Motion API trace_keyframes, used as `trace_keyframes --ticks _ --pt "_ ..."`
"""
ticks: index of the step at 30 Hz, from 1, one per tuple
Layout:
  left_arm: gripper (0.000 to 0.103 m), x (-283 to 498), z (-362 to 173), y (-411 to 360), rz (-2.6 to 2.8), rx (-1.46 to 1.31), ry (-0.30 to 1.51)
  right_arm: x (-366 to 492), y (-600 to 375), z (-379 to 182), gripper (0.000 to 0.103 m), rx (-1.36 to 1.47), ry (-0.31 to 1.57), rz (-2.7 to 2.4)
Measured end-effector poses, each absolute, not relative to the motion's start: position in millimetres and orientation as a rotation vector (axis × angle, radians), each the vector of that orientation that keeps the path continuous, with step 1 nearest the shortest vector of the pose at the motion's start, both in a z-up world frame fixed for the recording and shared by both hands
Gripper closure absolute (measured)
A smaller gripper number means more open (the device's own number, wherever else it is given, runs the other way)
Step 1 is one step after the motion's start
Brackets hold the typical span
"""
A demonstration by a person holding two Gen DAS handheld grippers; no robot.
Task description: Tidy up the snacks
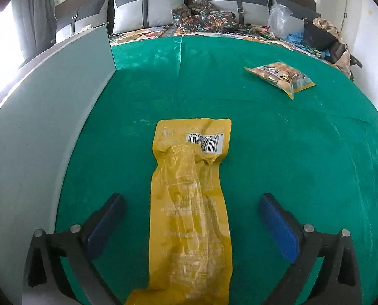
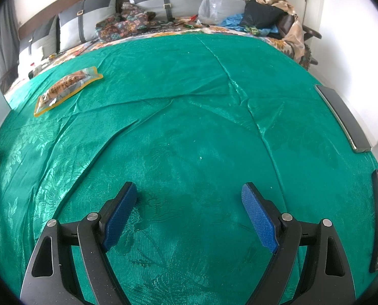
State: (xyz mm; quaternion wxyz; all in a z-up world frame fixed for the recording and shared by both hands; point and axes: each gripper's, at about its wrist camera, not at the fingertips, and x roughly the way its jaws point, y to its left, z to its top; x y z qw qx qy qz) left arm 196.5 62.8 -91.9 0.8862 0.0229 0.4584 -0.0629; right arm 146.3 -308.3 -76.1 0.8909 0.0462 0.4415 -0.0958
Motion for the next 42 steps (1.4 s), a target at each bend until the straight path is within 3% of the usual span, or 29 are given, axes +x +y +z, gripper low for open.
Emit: trace_keyframes --ticks 29,33,42 --pt "0.000 196.6 -92.2 62.9 -0.131 0.047 0.952 149.8 -307.5 -74.9 0.017 0.094 0.936 -0.208" --pt "0.000 196.8 -92.2 62.9 -0.131 0.047 0.952 177.2 -286.7 -55.5 0.017 0.151 0.928 -0.141" --pt "0.000 196.8 -92.1 62.9 -0.131 0.046 0.952 349.7 -149.6 -21.1 0.017 0.008 0.888 0.131"
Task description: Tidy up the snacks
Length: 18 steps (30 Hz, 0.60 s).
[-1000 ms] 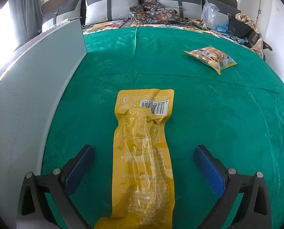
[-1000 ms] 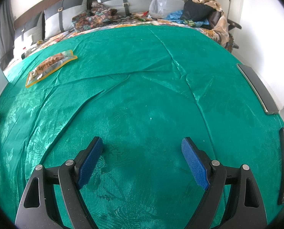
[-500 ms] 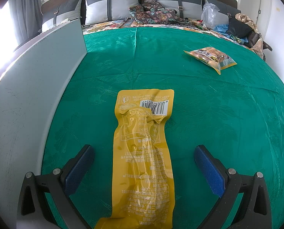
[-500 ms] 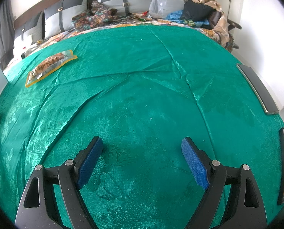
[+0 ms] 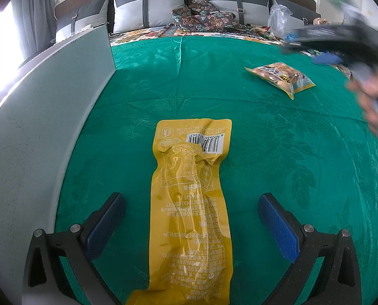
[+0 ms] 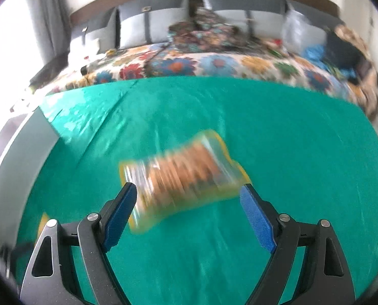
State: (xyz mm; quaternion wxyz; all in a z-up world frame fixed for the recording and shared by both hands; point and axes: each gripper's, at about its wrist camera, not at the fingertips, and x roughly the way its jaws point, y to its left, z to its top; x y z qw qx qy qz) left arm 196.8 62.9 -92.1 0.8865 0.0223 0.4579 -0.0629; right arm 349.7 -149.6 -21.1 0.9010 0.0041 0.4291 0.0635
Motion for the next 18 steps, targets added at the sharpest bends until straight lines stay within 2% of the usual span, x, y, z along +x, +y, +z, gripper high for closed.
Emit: trace_keyframes --ticks 7,13,18 --pt "0.000 196.5 -91.7 63.0 -0.131 0.046 0.952 409.2 -116.8 -59.8 0.019 -0.131 1.012 0.162" --pt "0.000 196.7 -91.8 63.0 -0.131 0.046 0.952 380.4 -121.7 -63.8 0.019 -0.221 0.976 0.289" --pt "0.000 196.6 -91.7 62.9 -0.132 0.046 0.952 320.8 -123.0 -66.3 0.018 -0.398 0.946 0.418"
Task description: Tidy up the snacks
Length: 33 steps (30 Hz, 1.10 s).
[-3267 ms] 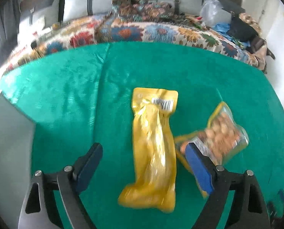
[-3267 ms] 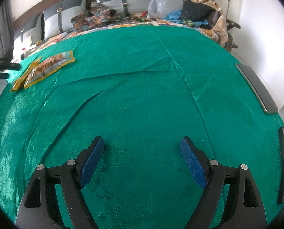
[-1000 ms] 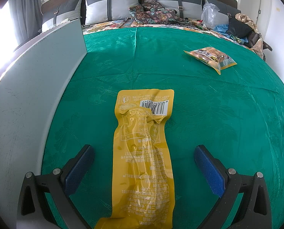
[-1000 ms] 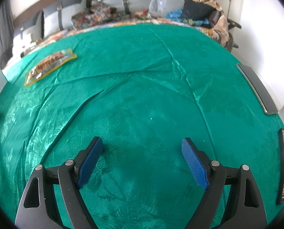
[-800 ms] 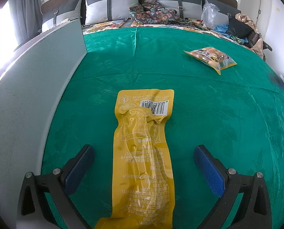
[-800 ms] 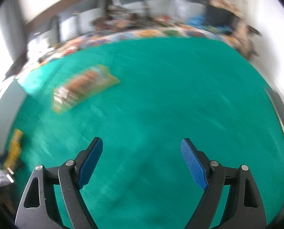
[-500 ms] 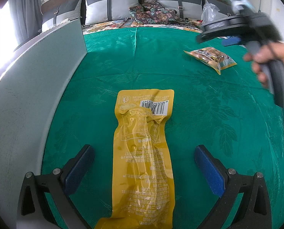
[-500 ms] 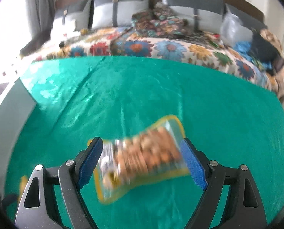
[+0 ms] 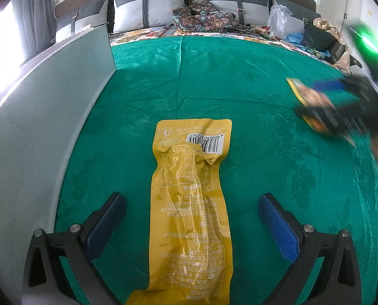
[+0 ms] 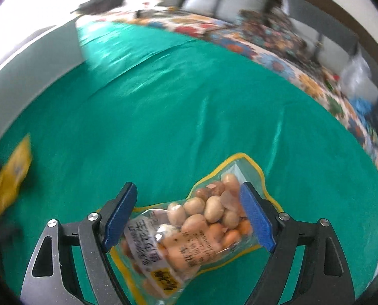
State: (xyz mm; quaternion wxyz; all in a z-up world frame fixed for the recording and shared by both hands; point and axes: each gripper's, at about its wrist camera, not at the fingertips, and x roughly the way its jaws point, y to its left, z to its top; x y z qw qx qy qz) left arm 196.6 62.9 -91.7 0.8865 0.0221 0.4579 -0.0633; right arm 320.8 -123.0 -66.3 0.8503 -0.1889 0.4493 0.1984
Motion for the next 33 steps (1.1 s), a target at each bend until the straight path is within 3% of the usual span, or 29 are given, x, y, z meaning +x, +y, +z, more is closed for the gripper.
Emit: trace_keyframes --ticks 7,12,19,33 --pt "0.000 196.6 -91.7 62.9 -0.131 0.046 0.952 192.2 -149.0 -61.0 0.018 -0.607 0.765 0.410" --pt "0.000 196.7 -91.8 62.9 -0.131 0.046 0.952 133.4 -180.9 -29.8 0.017 -0.361 0.650 0.289" --pt "0.000 196.8 -91.9 63.0 -0.132 0.046 0.951 94.1 -218.4 -44.2 0.017 0.037 0.778 0.218" --pt "0.000 197.0 -91.9 63.0 -0.131 0.046 0.952 117.4 -190.5 -58.5 0.017 -0.173 0.931 0.211"
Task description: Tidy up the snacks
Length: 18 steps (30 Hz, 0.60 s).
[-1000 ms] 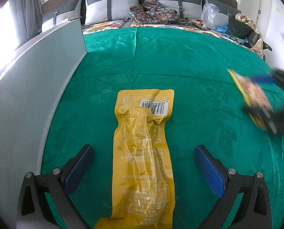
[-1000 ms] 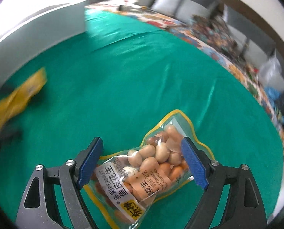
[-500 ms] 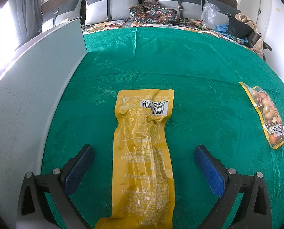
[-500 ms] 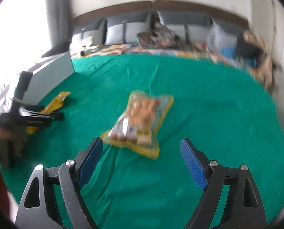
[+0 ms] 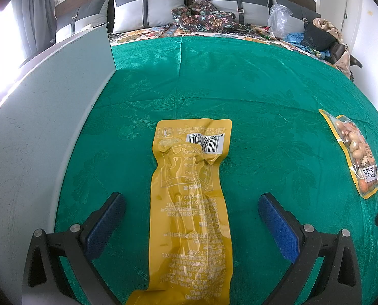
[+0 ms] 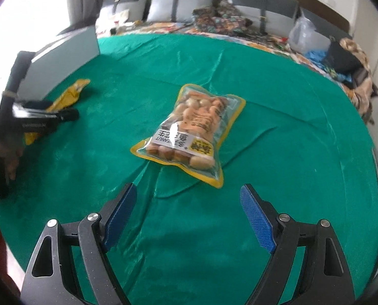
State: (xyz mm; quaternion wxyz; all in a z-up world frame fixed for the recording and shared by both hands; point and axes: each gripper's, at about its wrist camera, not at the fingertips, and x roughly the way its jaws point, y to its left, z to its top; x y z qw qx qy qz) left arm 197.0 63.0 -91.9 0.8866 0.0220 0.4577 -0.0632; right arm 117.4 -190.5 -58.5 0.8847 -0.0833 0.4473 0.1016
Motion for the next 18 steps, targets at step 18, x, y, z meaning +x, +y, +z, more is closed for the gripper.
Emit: trace_keyframes --ticks 18 --pt "0.000 209.1 -88.7 60.5 -0.175 0.082 1.065 179.8 -254.7 -18.4 0.017 0.263 1.048 0.117"
